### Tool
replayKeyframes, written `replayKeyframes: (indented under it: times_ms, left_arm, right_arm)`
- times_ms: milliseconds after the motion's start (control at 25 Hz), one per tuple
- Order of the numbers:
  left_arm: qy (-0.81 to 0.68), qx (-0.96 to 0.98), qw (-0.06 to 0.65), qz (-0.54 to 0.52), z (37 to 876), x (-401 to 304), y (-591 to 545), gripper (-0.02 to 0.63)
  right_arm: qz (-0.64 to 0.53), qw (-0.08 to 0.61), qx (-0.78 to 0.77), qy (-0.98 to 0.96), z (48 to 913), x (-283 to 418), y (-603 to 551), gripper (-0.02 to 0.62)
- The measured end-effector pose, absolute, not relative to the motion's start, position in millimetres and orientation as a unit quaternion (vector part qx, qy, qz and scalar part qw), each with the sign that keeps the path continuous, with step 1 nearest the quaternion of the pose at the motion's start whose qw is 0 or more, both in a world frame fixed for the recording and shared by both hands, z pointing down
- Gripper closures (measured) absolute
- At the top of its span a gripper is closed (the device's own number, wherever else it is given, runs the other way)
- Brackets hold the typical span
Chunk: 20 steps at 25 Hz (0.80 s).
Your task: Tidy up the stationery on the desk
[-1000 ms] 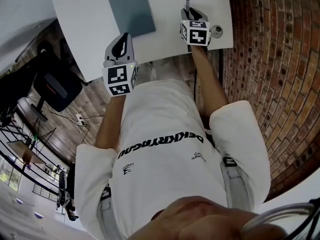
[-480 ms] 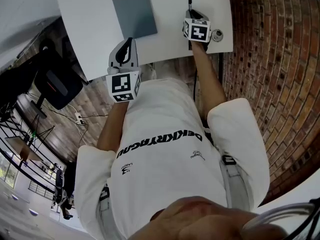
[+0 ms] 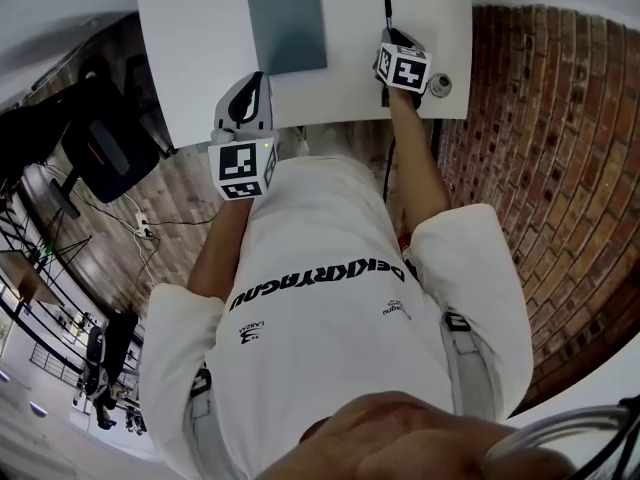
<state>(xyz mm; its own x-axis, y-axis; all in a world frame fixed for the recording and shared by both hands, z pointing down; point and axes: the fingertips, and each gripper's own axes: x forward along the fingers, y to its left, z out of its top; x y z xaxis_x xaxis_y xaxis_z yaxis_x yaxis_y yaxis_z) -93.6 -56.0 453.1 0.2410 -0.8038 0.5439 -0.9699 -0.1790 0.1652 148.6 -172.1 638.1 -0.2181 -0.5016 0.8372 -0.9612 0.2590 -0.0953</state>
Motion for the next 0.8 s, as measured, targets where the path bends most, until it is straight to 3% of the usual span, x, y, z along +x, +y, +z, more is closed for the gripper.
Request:
replayKeyframes:
  times_ms: [800]
  left_arm:
    - [-0.6,0.746,0.248,0.148,452.9,-123.2,-44.0,0.607]
  right_arm:
    - [0.362,0.328,0.465,-0.738,637.6,46.6,-161.4,0.554]
